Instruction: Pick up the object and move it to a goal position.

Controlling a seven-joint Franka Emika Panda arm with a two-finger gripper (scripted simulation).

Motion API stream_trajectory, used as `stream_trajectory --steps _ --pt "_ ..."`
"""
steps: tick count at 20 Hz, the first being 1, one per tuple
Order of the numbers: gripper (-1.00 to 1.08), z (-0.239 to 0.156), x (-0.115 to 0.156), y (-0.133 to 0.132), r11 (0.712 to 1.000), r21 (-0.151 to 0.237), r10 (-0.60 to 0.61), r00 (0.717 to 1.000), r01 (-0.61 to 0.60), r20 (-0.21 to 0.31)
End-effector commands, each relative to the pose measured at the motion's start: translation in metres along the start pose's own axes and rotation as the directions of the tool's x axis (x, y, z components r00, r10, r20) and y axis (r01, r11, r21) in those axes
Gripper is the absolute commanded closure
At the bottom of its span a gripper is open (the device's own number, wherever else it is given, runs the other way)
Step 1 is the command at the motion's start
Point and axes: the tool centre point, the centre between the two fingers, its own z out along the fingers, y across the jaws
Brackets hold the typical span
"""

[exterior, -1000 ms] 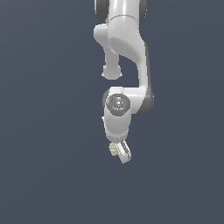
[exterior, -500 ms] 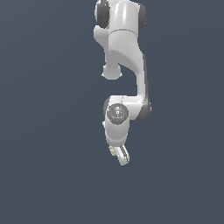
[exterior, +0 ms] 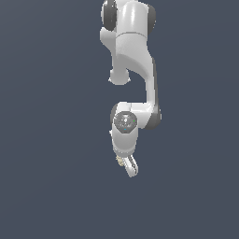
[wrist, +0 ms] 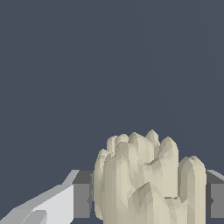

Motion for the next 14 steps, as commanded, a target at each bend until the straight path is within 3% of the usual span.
stream_trajectory --steps 1,14 --pt "1.08 0.0 0.0 0.0 1.0 0.0 0.0 1.0 0.0 0.0" --pt "1.08 -0.023 0.002 0.009 1.0 0.0 0.0 1.0 0.0 0.0"
